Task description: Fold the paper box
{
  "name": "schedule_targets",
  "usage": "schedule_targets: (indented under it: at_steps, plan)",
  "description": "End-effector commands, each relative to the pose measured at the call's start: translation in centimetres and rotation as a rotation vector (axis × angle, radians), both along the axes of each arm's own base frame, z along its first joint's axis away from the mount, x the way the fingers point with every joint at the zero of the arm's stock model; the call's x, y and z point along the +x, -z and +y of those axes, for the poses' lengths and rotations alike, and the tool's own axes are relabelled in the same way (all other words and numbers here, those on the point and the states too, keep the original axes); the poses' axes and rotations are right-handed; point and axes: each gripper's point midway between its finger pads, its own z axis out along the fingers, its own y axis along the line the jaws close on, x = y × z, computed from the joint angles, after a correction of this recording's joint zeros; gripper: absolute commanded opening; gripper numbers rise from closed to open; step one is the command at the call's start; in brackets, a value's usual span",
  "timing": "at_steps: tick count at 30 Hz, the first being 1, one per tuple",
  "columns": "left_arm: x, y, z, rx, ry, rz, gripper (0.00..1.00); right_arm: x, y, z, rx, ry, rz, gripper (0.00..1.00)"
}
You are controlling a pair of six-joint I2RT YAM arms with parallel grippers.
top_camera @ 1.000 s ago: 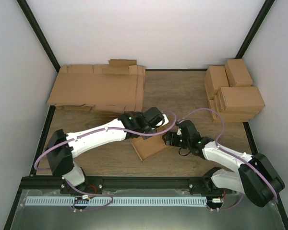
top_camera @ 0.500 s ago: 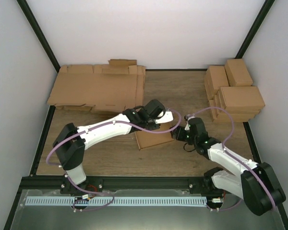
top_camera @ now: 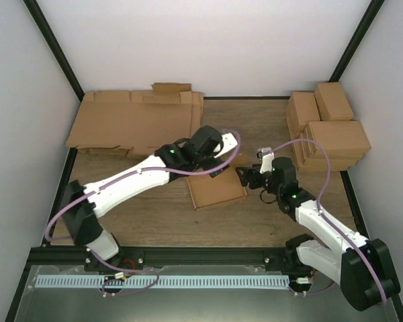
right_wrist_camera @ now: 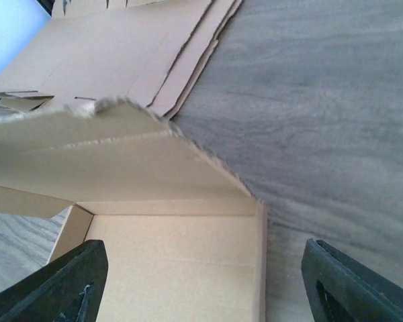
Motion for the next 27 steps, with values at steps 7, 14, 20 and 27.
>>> schedule_targets:
  at_steps: [7, 14, 20, 27]
  plan:
    - [-4.1, -2.2, 9.0, -0.520, -0.619, 0.243, 0.88, 4.0, -3.0, -0.3, -0.092, -0.041, -0.185, 0.73]
    - [-5.8, 1.1, 11.6, -0.636, -0.666, 0.324, 0.68, 5.0, -3.3, 0.9, -0.105, -0.107, -0.199, 0.58]
    - [-4.7, 2.9, 12.0, -0.631, -0.659, 0.349, 0.63, 5.4, -3.0, 1.2, -0.120, -0.123, -0.192, 0.47]
    - [-3.4, 4.2, 11.0, -0.606, -0.654, 0.373, 0.51, 5.3, -2.7, 1.3, -0.120, -0.127, -0.172, 0.32]
